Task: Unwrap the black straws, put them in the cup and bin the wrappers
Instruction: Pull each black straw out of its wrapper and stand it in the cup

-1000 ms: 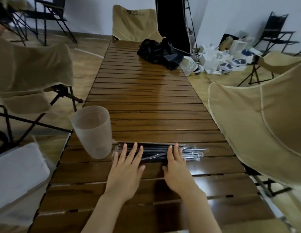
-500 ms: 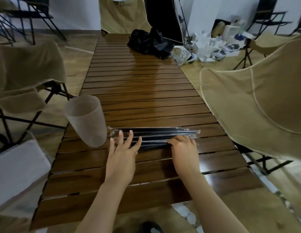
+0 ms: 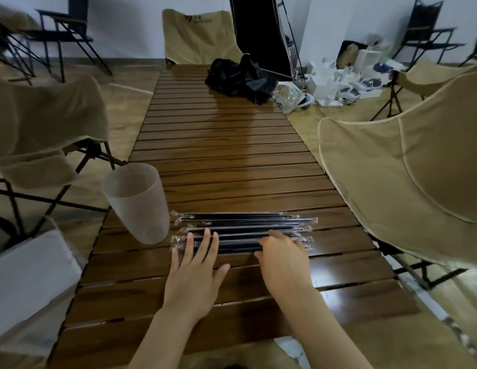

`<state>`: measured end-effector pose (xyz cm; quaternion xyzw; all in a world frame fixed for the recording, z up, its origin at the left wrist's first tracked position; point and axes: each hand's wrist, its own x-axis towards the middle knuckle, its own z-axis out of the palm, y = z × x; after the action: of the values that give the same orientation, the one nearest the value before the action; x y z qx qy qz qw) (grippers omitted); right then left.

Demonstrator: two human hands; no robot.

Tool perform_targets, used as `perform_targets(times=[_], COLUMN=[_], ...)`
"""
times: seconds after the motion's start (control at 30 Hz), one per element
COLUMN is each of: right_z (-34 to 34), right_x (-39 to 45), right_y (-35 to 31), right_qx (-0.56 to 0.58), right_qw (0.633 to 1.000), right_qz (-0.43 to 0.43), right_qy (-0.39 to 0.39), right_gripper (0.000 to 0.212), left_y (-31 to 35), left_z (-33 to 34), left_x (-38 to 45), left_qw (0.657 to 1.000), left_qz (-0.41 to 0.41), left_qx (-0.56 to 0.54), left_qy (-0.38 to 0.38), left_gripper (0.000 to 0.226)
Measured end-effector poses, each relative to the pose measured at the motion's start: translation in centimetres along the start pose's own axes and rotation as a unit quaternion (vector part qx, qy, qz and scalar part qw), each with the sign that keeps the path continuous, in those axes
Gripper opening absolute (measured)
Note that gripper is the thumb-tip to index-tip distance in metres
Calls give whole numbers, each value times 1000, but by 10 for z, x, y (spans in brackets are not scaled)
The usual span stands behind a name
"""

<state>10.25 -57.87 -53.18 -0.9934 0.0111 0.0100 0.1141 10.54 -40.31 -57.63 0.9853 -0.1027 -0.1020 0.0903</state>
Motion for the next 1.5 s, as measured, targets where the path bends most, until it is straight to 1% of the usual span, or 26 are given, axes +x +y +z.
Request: perform_targets(times=[0.1,0.13,0.17,0.27,0.33,0.4,0.47,0.57,0.63,0.77,0.87,0.97,1.03,1.1,1.17,1.27,1.33,1.37,1.43,1.5], right_z=[7,9,11,6,0,0,5,11,13,18,17,16,14,9,5,5,3,-2,-14,-25], right_x=[-6,-5,-4,2,8,15,21,26,24,21,22,18,16,14,13,12,12,12,13,15], right_y=[9,12,14,17,21,26,33,45,49,51,47,40,38,32,25,15,11,9,10,16], right_qx=[-7,-12,-16,-5,14,33,33,31,27,24,37,49,45,29,26,17,17,27,68,74], right_qw=[992,990,990,994,995,992,991,991,991,989,986,985,984,983,979,977,973,971,968,968], right_qz=[11,4,-5,-27,-57,-93,-112,-116,-124,-148,-163,-165,-165,-166,-169,-179,-196,-204,-214,-221], right_qy=[-126,-143,-143,-110,-83,-76,-71,-62,-46,-13,13,29,43,76,107,114,120,118,109,91], right_gripper=[63,69,72,65,58,53,47,39,34,26,16,13,11,6,11,21,25,22,7,10], left_y=[2,3,4,7,9,10,13,21,32,46,41,21,8,3,7,16,14,11,4,-7], left_z=[0,0,-1,-7,-11,-19,-28,-29,-24,-15,-23,-33,-40,-46,-47,-48,-50,-53,-62,-73], left_x=[-4,-5,-8,-15,-19,-17,-5,9,9,7,2,-6,-9,-10,-8,-3,1,3,8,10], left_qw=[1000,1000,1000,999,998,996,993,984,983,983,988,991,992,992,990,989,986,984,983,983], left_qz=[-6,-7,-6,-13,-20,-23,-21,-25,-32,-42,-19,19,22,20,42,76,74,74,83,98], left_qx=[-12,-19,-28,-52,-65,-86,-114,-160,-167,-154,-135,-102,-92,-86,-84,-76,-87,-91,-83,-74], left_qy=[10,12,13,8,-1,-3,18,74,76,87,73,86,87,95,104,105,125,135,139,135], left_gripper=[67,64,62,57,53,53,52,49,51,54,55,47,44,43,41,30,25,23,21,18])
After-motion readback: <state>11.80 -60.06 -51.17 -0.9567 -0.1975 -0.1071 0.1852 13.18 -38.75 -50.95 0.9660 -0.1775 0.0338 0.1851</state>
